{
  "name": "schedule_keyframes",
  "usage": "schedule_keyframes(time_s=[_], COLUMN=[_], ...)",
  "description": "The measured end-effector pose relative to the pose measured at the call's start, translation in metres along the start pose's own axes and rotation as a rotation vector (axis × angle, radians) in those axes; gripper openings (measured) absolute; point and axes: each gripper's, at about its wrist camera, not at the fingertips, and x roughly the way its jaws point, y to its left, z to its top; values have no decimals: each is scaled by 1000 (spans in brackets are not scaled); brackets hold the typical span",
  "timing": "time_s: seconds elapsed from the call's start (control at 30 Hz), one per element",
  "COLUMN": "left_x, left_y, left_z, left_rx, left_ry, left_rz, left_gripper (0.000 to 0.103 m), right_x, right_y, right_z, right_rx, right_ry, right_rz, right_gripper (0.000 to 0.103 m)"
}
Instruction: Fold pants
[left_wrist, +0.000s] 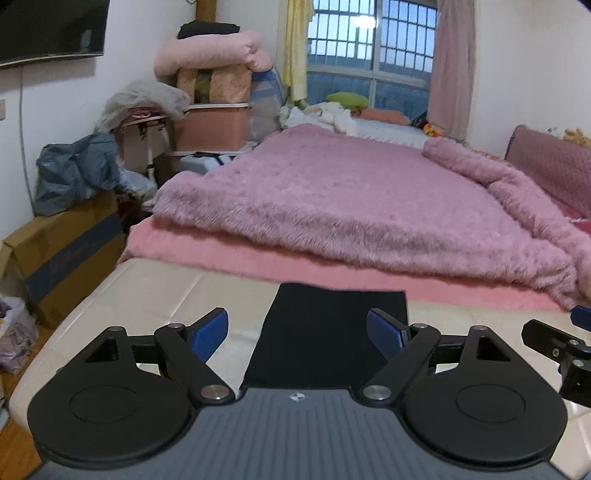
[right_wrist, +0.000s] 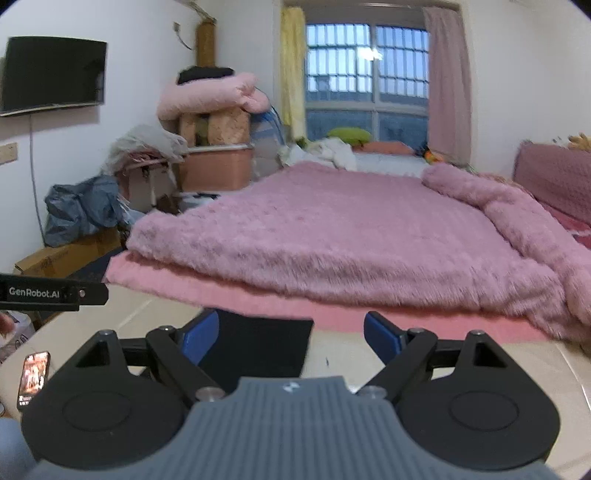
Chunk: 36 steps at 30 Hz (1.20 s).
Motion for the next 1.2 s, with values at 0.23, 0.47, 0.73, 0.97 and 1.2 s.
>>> schedule_keyframes(time_s=[0.23, 0.47, 0.73, 0.97, 1.2], left_x=[1, 4, 5, 7, 6], left_y=[-20, -37, -46, -47, -47], left_z=[-33, -54, -63, -63, -62], left_rx=[68, 136, 151, 138, 137], left_ry=[97, 157, 164, 171, 170], left_rz=[24, 14, 3, -10, -11], left_gripper=[99, 99, 99, 99, 99], right_x=[-3, 7, 16, 16, 17], right_y=[5, 15, 14, 15, 15], right_z=[-32, -55, -70, -71, -72], right_rx=[-5, -23, -31, -34, -39], right_ry=[93, 169, 237, 243, 248], right_rz=[15, 38, 32, 31, 33], right_gripper=[82, 82, 82, 82, 82])
